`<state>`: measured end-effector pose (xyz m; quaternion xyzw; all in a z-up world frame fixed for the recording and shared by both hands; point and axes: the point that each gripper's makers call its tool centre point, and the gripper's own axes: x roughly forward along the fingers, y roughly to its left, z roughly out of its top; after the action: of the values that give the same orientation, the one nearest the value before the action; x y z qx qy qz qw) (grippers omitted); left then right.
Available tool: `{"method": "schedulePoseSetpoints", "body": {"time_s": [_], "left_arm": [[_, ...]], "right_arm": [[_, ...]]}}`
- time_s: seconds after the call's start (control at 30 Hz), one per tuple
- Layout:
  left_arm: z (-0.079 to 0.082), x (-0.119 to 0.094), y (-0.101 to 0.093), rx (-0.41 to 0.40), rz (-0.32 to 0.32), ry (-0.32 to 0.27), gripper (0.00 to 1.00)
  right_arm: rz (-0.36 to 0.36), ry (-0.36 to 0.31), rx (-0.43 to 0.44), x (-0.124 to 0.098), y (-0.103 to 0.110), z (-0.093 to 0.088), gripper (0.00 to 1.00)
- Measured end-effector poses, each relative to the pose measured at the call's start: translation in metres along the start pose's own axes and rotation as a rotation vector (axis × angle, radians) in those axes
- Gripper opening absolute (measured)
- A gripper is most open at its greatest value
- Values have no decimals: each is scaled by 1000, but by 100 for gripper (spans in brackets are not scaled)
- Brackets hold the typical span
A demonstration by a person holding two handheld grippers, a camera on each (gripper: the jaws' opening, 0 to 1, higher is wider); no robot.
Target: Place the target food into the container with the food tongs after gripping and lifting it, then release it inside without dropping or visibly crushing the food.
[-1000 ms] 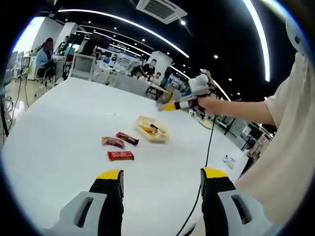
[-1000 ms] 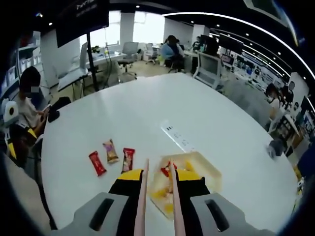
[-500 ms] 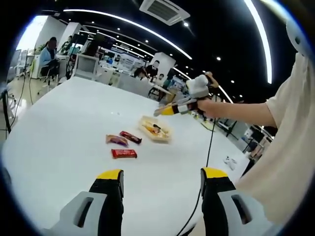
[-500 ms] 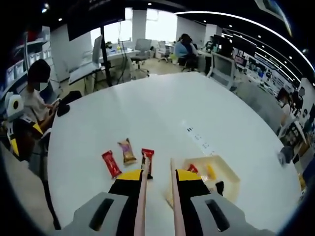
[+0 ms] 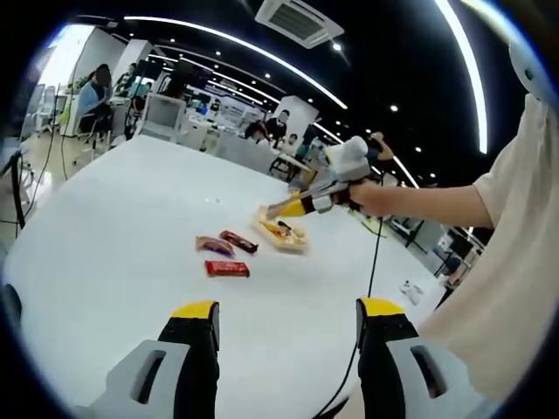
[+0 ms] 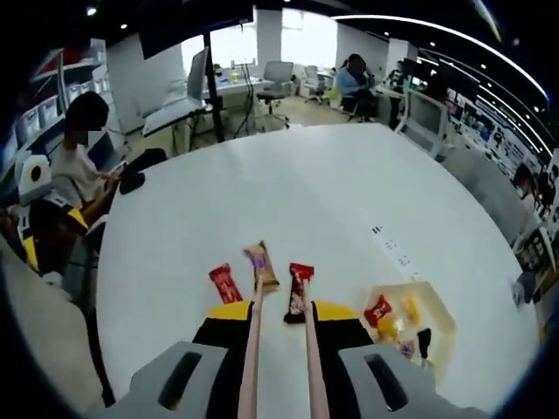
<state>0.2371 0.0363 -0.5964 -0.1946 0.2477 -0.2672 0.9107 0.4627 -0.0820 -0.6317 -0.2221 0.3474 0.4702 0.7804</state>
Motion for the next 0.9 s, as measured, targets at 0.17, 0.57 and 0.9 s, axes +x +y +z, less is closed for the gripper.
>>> {"method": "schedulePoseSetpoints", "body": {"time_s": [0.17,0.57,0.9], "left_arm": [[-2,-3,2,-7,8,-3,63],[-2,-8,8,-19,23,-10,63],[-3,-11,12,-32,33,-17,63]], "right_arm": [[28,18,-21,8,14,-2,24],[90,64,-68,25,37,-5,25],[136,113,-127,40,53,-9,25]]}}
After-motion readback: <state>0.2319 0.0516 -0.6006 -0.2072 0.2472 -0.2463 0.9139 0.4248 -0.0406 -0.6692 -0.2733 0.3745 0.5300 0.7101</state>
